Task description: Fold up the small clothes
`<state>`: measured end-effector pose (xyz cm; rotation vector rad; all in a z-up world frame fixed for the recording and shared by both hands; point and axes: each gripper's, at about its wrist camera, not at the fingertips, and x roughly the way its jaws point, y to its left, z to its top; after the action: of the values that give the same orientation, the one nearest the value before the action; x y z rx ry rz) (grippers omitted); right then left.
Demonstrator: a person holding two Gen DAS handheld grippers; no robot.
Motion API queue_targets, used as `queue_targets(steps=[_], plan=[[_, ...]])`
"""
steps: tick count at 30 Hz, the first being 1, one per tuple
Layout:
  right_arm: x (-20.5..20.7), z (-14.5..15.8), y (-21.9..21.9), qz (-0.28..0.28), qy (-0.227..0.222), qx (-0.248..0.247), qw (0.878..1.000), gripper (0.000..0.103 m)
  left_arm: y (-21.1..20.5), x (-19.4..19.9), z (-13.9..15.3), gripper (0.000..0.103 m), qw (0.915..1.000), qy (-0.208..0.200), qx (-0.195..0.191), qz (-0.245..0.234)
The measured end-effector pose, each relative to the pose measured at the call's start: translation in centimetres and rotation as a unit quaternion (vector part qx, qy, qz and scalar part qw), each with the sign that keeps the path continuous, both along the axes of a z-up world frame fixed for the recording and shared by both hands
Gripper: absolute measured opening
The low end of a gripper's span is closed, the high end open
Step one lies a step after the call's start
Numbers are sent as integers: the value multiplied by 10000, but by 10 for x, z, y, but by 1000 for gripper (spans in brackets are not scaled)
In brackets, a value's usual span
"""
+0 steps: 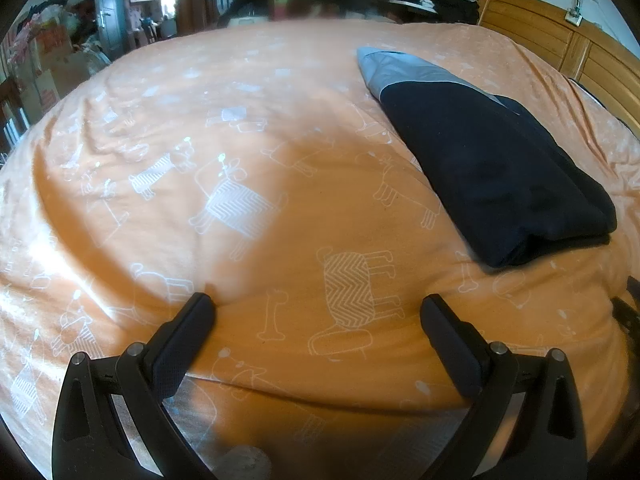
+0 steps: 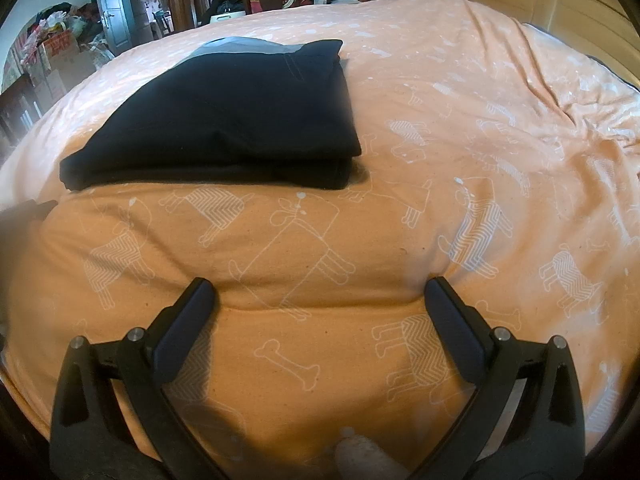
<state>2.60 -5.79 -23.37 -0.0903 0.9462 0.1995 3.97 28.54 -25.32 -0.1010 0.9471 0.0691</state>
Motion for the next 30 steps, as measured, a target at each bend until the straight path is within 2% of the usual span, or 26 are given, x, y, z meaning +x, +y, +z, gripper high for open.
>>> queue_targets(steps=[23, 30], plan=[[-4, -1, 0, 17, -2, 17, 10000, 103, -2, -3, -1, 103, 10000, -16, -33, 6], [-5, 0, 1, 40, -35, -69, 10000, 103, -2, 0, 5, 103, 9999, 112, 1, 41]])
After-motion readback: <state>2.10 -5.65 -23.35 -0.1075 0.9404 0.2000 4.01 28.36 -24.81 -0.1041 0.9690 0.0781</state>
